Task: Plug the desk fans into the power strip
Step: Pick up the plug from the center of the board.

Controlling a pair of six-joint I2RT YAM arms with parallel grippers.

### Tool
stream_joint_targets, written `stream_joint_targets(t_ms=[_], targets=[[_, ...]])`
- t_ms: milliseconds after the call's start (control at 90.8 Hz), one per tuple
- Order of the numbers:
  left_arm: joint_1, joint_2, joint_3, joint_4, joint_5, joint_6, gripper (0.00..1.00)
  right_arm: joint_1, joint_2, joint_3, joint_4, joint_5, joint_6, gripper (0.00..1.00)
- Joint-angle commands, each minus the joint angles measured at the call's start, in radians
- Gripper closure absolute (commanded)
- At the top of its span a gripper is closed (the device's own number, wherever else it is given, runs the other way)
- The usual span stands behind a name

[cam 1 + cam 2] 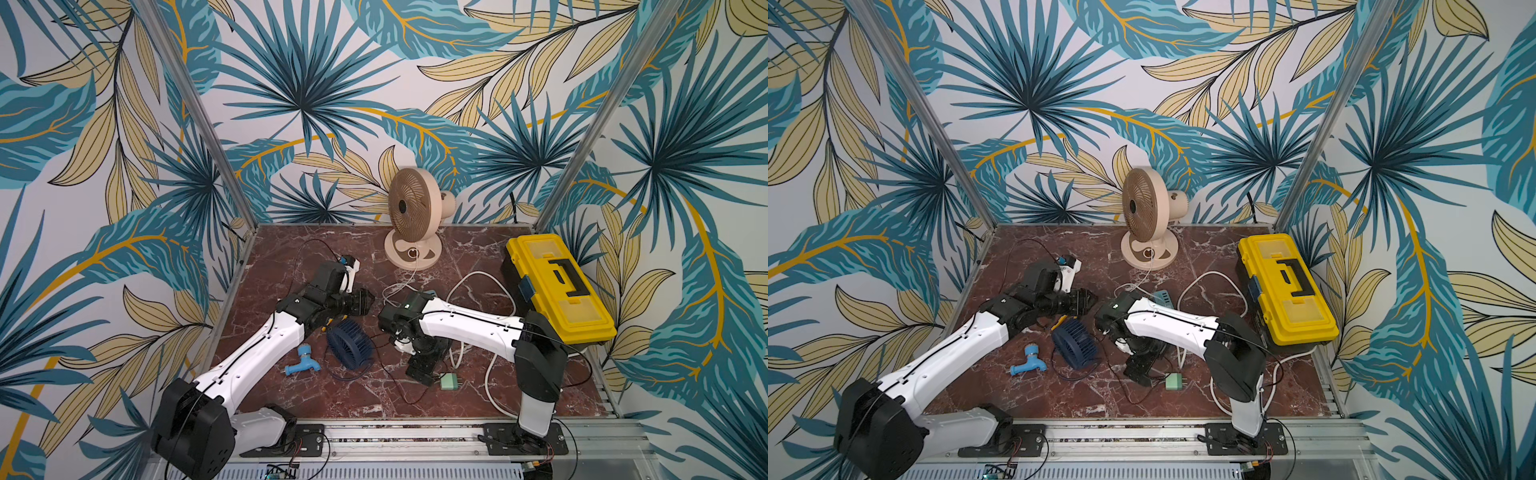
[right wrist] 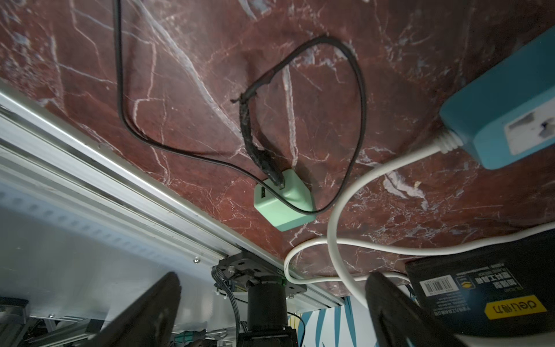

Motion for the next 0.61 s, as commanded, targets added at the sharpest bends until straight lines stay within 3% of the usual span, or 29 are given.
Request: stream_joint_targets(t_ms=[0, 419, 595], targets=[[0.011, -0.037, -0.024, -0.021, -0.056, 0.020, 0.38, 0.005, 0.047, -0.019, -0.039, 0.055, -0.097, 0.00], [0.021, -0.076, -0.032, -0.019, -0.075, 0.023, 0.38, 0.021, 0.128, -0.179, 0.051, 0.029, -0.190, 0.03], [0.022, -0.084, -0.032, -0.018, -0.070, 0.023, 0.39, 0.023, 0.179, -0.205, 0.106, 0.035, -0.193, 0.12]])
